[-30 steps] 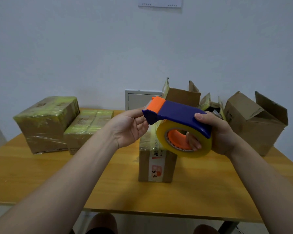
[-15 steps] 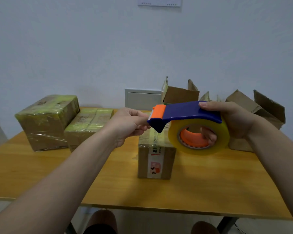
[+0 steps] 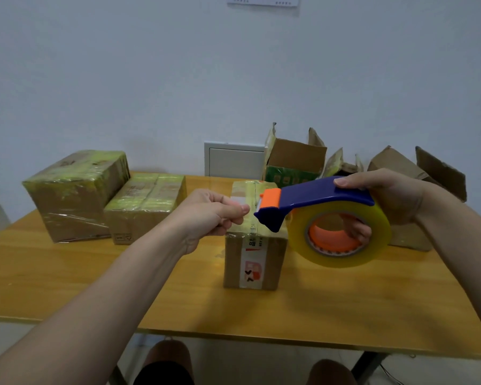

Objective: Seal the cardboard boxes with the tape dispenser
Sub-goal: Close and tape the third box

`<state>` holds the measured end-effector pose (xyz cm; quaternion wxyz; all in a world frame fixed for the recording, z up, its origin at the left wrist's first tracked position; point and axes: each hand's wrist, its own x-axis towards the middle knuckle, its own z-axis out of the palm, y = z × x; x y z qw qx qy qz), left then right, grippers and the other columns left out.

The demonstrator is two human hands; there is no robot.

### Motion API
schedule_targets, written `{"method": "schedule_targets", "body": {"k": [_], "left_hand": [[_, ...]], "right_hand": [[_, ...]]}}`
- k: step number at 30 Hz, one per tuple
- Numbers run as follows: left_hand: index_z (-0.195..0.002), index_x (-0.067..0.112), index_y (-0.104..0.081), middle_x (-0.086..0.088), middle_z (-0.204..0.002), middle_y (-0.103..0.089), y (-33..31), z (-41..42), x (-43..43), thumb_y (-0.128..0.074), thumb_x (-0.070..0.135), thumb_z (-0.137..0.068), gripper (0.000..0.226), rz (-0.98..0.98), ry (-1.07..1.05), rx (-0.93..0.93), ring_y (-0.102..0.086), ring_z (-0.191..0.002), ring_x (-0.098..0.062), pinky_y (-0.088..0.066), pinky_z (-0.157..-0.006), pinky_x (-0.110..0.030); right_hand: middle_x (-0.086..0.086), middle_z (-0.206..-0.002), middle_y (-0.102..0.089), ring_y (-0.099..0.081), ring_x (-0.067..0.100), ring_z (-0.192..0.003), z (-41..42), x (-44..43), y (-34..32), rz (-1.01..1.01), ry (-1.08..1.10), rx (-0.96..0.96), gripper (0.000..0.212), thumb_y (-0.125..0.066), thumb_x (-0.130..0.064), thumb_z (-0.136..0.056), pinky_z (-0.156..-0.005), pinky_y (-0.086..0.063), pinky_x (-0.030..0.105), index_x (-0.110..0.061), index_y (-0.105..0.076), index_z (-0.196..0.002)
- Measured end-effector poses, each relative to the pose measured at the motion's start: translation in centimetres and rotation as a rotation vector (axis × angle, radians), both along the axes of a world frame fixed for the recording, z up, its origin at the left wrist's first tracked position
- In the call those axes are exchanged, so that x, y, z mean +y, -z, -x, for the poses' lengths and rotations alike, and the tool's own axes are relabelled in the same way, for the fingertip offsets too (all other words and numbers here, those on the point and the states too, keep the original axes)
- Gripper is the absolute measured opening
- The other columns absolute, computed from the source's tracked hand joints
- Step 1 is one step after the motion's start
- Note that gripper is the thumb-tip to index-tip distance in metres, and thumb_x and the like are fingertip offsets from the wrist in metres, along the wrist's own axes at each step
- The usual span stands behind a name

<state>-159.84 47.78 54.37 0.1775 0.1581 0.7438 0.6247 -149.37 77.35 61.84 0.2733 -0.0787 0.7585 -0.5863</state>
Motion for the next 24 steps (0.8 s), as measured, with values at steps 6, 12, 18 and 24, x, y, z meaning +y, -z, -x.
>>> {"method": "schedule_targets", "body": {"k": [6,12,18,24], "left_hand": [[-0.068,0.013,-0.08,-0.006,-0.071,-0.076,1.3,-0.1,-0.7,-0.087,0.02,-0.083,0.018,0.068,-0.015,0.061,-0.062,-0.053,-0.008,-0.051,-0.052,-0.02],[-0.078,0.01,-0.08,-0.01,-0.075,-0.078,1.9,0.1,-1.2,-0.085,0.02,-0.085,0.014,0.098,-0.062,0.129,-0.065,-0.056,-0.009,-0.052,-0.051,-0.02],[-0.082,0.008,-0.08,-0.008,-0.074,-0.078,2.4,0.2,-1.5,-0.084,0.02,-0.087,0.014,0.152,-0.085,0.172,-0.066,-0.057,-0.009,-0.053,-0.053,-0.02],[-0.081,0.01,-0.079,-0.005,-0.072,-0.078,2.6,0.3,-1.4,-0.084,0.022,-0.087,0.014,0.2,-0.082,0.22,-0.067,-0.058,-0.009,-0.054,-0.055,-0.021]], "right_hand": [[0.007,-0.062,-0.07,-0.063,0.017,-0.047,-0.1,0.2,-0.4,-0.079,0.059,0.003,0.049,-0.081,-0.058,-0.071,-0.055,-0.056,0.029,-0.015,-0.082,-0.094],[0.013,-0.064,-0.066,-0.057,0.019,-0.043,0.9,-0.5,-0.6,-0.13,0.13,0.04,0.049,-0.078,-0.047,-0.069,-0.047,-0.052,0.029,-0.008,-0.079,-0.099],[0.015,-0.076,-0.069,-0.061,0.02,-0.048,2.1,-1.9,-1.5,-0.218,0.067,0.048,0.051,-0.069,-0.05,-0.074,-0.048,-0.054,0.027,-0.009,-0.077,-0.103],[0.016,-0.077,-0.069,-0.062,0.019,-0.049,2.5,-2.0,-1.4,-0.237,0.057,0.034,0.05,-0.068,-0.051,-0.075,-0.048,-0.054,0.027,-0.011,-0.078,-0.103]]}}
